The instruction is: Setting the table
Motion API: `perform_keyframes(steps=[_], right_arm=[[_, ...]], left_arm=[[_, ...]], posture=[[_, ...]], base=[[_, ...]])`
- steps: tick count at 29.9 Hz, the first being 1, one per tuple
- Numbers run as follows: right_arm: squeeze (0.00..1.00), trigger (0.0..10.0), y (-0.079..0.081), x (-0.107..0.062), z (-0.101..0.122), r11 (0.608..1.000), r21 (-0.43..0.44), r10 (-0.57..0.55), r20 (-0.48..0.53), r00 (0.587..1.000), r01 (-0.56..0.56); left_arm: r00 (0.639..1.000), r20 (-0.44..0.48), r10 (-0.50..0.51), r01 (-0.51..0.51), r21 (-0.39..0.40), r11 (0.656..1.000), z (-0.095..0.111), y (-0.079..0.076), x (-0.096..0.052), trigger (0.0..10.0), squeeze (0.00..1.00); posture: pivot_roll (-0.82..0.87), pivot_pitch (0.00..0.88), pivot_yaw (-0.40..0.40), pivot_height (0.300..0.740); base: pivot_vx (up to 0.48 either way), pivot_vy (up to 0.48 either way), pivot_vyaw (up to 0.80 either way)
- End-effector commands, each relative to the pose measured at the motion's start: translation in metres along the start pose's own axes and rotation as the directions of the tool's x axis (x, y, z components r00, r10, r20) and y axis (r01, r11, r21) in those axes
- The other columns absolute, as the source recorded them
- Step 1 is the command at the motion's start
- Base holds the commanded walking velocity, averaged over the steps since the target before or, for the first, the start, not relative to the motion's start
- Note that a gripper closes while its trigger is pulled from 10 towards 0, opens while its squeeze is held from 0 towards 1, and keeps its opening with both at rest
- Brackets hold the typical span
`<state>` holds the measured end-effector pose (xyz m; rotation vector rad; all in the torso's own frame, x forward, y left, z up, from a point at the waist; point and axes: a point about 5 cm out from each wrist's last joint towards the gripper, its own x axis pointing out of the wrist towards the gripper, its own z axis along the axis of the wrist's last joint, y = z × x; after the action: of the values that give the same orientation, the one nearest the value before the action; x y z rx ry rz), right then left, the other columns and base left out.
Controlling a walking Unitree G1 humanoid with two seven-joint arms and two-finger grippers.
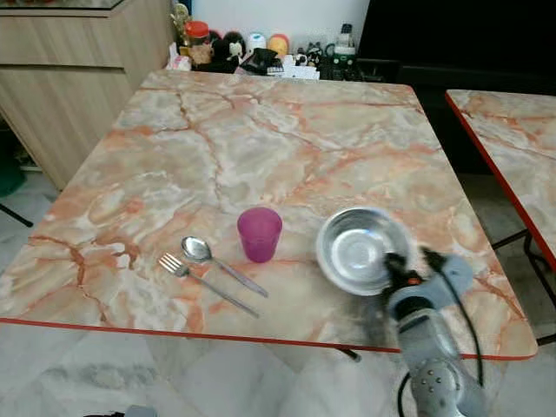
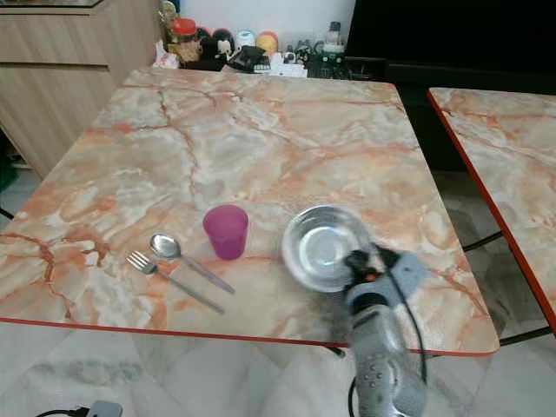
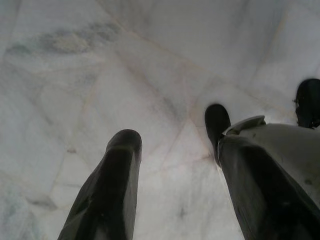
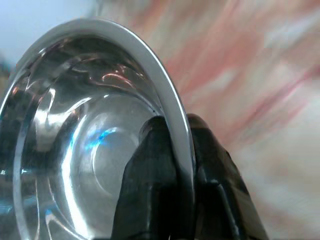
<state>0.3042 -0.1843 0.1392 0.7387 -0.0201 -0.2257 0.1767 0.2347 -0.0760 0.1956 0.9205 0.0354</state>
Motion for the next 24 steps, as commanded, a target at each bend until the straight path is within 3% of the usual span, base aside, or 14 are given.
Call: perform_keyframes(steps=[1,2,3,4,7,12,21,24], right_arm=[[0.0,0.0,0.001,-0.006,0.005,0.999,0.037,0.001,0.061,0.998,-0.003],[0.0,1.4,0.006,-0.007,0.011,0.999,-0.013,0.037,0.101,0.994,-0.036],[0.0,7.8,0.011,-0.009,0.015,0.995,-0.073,0.074,0.129,0.989,-0.065],[0.0,10.0,0.015,-0.01,0.017,0.99,-0.113,0.104,0.153,0.983,-0.087],[0.0,10.0,0.023,-0.011,0.018,0.988,-0.102,0.137,0.187,0.973,-0.12],[0.0,10.0,0.031,-0.005,0.018,0.973,-0.189,0.171,0.186,0.967,-0.136],[0.0,10.0,0.028,-0.005,0.019,0.972,-0.203,0.157,0.197,0.968,-0.117],[0.0,10.0,0.027,-0.005,0.018,0.969,-0.224,0.151,0.194,0.969,-0.106]], left_arm=[[0.999,-0.038,-0.008,0.009,0.013,1.0,-0.011,-0.003,-0.002,10.0,0.0],[0.999,-0.033,-0.012,0.013,0.011,1.0,-0.011,-0.003,-0.002,10.0,0.0],[0.999,-0.032,-0.014,0.014,0.012,1.0,-0.011,-0.004,-0.002,10.0,0.0],[0.999,-0.031,-0.015,0.016,0.012,1.0,-0.011,-0.004,-0.002,10.0,0.0],[0.999,-0.036,-0.019,0.02,0.024,1.0,-0.011,-0.004,-0.002,10.0,0.0],[1.0,-0.011,-0.023,0.024,0.058,0.998,-0.001,-0.006,0.001,10.0,0.0],[0.999,-0.032,-0.02,0.022,0.05,0.998,-0.006,-0.007,0.0,10.0,0.0],[0.999,-0.034,-0.023,0.025,0.052,0.998,-0.006,-0.008,0.0,10.0,0.0]], posture=[[0.01,0.143,-0.031,0.74],[0.01,0.14,-0.032,0.74],[0.0,0.132,-0.03,0.74],[0.0,0.124,-0.03,0.74],[-0.01,0.101,-0.028,0.74],[0.0,0.105,-0.04,0.74],[-0.01,0.101,-0.04,0.74],[-0.01,0.108,-0.036,0.74]], base=[[0.0,0.0,0.0],[0.0,0.0,0.0],[0.0,0.0,0.0],[0.0,0.0,0.0],[0.0,0.0,0.0],[0.0,-0.097,0.0],[0.0,-0.48,-0.56],[0.0,-0.48,0.0]])
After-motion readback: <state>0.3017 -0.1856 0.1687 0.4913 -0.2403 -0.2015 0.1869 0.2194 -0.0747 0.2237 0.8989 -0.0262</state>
